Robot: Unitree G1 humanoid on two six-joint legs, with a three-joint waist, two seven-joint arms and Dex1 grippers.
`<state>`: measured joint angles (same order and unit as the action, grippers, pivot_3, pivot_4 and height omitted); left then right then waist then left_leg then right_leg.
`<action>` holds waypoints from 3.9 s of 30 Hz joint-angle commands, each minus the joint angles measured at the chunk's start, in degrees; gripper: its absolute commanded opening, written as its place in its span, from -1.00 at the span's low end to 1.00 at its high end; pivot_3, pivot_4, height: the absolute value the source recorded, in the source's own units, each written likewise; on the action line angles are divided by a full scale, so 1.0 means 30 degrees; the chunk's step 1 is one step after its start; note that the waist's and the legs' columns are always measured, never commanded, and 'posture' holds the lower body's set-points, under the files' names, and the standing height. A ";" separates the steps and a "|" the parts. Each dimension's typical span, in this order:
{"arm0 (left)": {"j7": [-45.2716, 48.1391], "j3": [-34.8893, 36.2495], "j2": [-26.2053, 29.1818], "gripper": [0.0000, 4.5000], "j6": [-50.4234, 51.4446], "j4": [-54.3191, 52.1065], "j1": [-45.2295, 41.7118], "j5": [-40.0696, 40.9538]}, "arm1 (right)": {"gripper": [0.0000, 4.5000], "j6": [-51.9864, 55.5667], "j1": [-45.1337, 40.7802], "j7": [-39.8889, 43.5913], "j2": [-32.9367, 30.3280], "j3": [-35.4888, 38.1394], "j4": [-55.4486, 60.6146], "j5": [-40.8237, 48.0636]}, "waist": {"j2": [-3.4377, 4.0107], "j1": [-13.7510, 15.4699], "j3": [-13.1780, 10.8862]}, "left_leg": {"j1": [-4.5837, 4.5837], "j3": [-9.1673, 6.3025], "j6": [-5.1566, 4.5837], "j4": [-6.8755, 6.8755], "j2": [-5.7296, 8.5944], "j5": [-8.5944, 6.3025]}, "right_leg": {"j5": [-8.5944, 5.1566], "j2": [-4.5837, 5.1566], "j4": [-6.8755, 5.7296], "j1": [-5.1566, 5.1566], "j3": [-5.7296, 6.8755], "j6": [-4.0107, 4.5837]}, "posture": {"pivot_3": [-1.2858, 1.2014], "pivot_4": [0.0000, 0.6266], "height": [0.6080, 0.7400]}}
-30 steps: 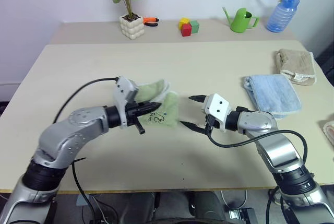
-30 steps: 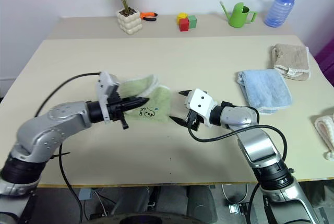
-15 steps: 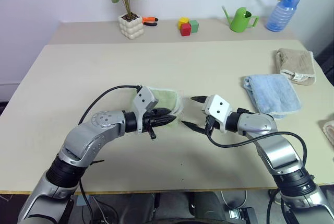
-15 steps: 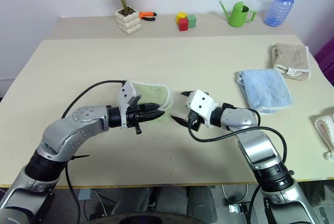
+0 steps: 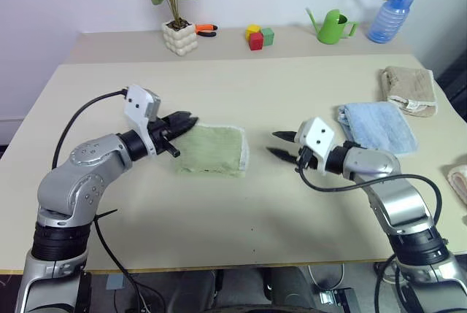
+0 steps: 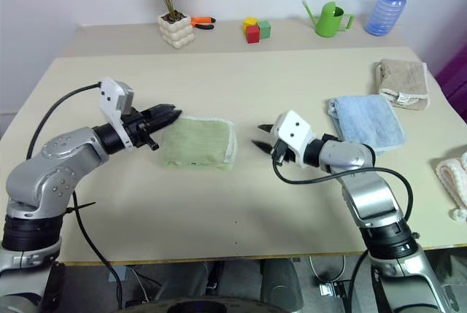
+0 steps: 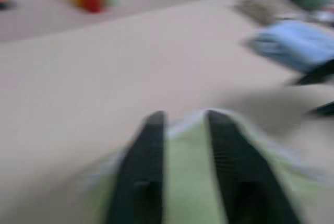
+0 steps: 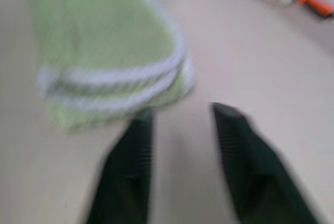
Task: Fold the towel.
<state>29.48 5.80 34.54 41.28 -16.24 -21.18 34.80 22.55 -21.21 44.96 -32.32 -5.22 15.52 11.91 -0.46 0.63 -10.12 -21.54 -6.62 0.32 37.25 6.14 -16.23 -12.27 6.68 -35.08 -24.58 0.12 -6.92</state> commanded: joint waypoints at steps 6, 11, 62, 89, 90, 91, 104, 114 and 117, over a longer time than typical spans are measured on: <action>0.0090 -0.3841 -0.0587 -0.78 -0.2575 0.0733 0.0878 -0.4516 | -0.96 0.0703 -0.1604 -0.1262 0.2750 -0.2477 -0.0990 -0.0808 | -0.0002 0.0007 0.0002 | -0.0001 0.0001 0.0031 -0.0006 0.0007 0.0017 | 0.0000 0.0008 0.0007 -0.0002 -0.0001 0.0000 | 0.03 -0.52 0.88; -0.0834 -0.4576 -0.1961 -0.78 -0.3502 0.1401 0.1660 -0.6085 | -0.96 -0.0228 -0.1417 -0.2044 0.3576 -0.4658 -0.4171 -0.2993 | 0.0001 0.0016 0.0003 | -0.0004 0.0003 0.0033 -0.0009 0.0007 0.0020 | 0.0001 0.0005 -0.0002 -0.0015 -0.0001 0.0003 | 0.03 -0.52 0.88; -1.0900 1.0796 -0.6690 -0.98 -0.2896 0.4397 -0.1308 0.2007 | 1.00 -0.1482 0.0837 -0.0260 0.0589 -0.2221 0.0501 -0.1690 | -0.0028 0.0002 0.0016 | 0.0017 0.0000 0.0058 0.0012 -0.0003 0.0031 | 0.0003 -0.0001 -0.0017 0.0007 0.0002 0.0002 | 0.03 -0.52 0.88; -1.2285 1.0105 -0.3917 0.75 -0.5644 0.0833 0.3664 -0.0718 | 1.00 -0.3299 -0.1005 -0.0506 0.1417 -0.1440 -0.3866 -0.2051 | -0.0171 0.0126 0.0061 | 0.0012 -0.0003 0.0058 0.0036 0.0010 0.0030 | 0.0004 0.0000 -0.0008 0.0032 0.0007 -0.0003 | 0.03 -0.52 0.88; -1.1119 0.9074 -0.3258 0.75 -0.5625 0.0288 0.4009 -0.1109 | 1.00 -0.3340 -0.1003 -0.0684 0.1438 -0.1182 -0.4164 -0.2024 | -0.0171 0.0153 0.0061 | 0.0014 -0.0003 0.0057 0.0039 0.0022 0.0030 | 0.0004 0.0013 -0.0007 0.0039 0.0005 -0.0003 | 0.03 -0.52 0.88; -0.9947 0.7908 -0.2610 0.75 -0.5714 -0.0277 0.4453 -0.1636 | 1.00 -0.3293 -0.0955 -0.0744 0.1426 -0.0932 -0.4340 -0.1922 | -0.0170 0.0146 0.0061 | 0.0014 -0.0004 0.0055 0.0038 0.0025 0.0029 | 0.0004 0.0017 -0.0003 0.0042 0.0006 -0.0003 | 0.03 -0.52 0.88; -0.3059 0.1395 -0.0589 0.75 -0.7178 -0.1236 0.7363 -0.4860 | 1.00 -0.1936 0.0661 -0.0751 0.0245 0.1929 -0.4000 -0.0192 | -0.0118 -0.0364 0.0053 | 0.0014 0.0012 -0.0038 -0.0048 -0.0007 -0.0024 | -0.0009 0.0000 -0.0009 -0.0021 -0.0015 0.0023 | 0.03 -0.52 0.88; -0.2859 0.1146 -0.1712 0.75 -0.7394 -0.1093 0.7334 -0.5855 | 1.00 -0.1470 0.1214 0.1401 -0.1571 0.2782 -0.4798 0.1027 | -0.0115 -0.0295 0.0051 | 0.0021 0.0015 -0.0056 -0.0032 -0.0010 -0.0034 | -0.0009 0.0006 -0.0008 -0.0004 -0.0010 0.0019 | 0.03 -0.52 0.88; -0.3047 0.0935 -0.2244 0.75 -0.7435 -0.1274 0.7357 -0.6261 | 1.00 -0.1920 0.0457 0.1475 -0.1361 0.2504 -0.5746 0.0732 | -0.0115 -0.0286 0.0051 | 0.0022 0.0016 -0.0056 -0.0031 -0.0009 -0.0034 | -0.0008 0.0007 -0.0008 -0.0002 -0.0010 0.0019 | 0.03 -0.52 0.88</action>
<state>20.81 8.59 27.97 20.44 -18.32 1.37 16.87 18.28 -17.98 49.19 -36.63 2.12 -1.31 14.14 -0.80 -0.23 -9.97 -21.47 -6.58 0.16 37.16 6.11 -16.33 -12.30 6.71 -35.10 -24.58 0.09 -6.87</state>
